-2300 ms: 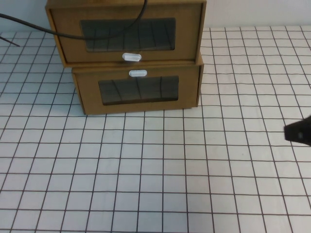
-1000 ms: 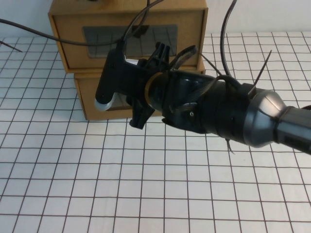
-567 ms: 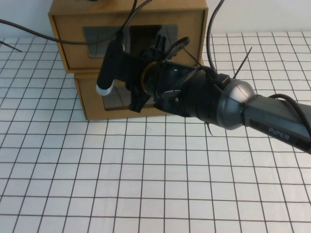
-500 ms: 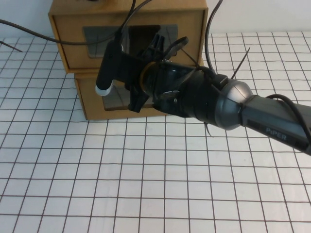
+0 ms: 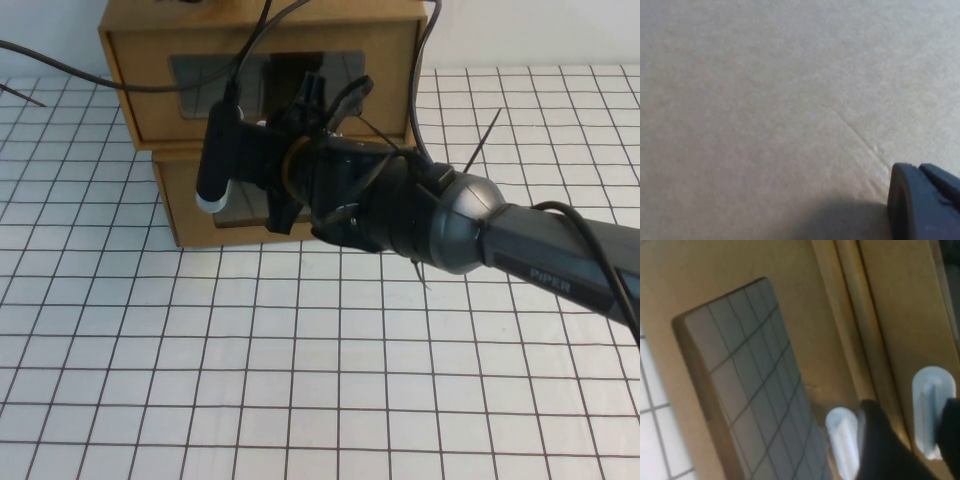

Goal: Open the shoe box
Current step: 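Pull the top drawer of the cardboard box fully open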

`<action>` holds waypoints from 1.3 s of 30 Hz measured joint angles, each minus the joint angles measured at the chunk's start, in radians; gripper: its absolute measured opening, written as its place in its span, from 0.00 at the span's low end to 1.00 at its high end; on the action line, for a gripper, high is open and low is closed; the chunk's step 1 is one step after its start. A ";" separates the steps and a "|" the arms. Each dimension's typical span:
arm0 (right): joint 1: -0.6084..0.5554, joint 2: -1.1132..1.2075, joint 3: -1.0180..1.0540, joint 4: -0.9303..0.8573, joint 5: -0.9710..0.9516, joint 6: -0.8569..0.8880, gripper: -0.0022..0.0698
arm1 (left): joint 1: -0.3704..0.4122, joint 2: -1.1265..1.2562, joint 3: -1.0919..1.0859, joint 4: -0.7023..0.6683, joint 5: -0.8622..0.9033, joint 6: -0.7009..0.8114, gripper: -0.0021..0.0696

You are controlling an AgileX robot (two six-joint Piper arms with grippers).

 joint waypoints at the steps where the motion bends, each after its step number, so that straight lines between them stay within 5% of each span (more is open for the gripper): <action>1: 0.000 0.000 0.000 -0.008 0.000 0.000 0.36 | 0.000 0.000 0.000 0.002 0.000 0.000 0.03; 8: 0.000 0.006 0.000 -0.126 0.000 0.028 0.17 | 0.000 0.000 0.000 0.006 0.000 0.000 0.03; 21: 0.008 0.037 -0.001 -0.313 0.026 0.104 0.05 | 0.000 0.000 -0.002 0.008 0.027 0.000 0.03; 39: 0.060 -0.097 0.175 -0.292 0.065 0.120 0.04 | 0.000 0.000 -0.010 -0.009 0.080 -0.012 0.03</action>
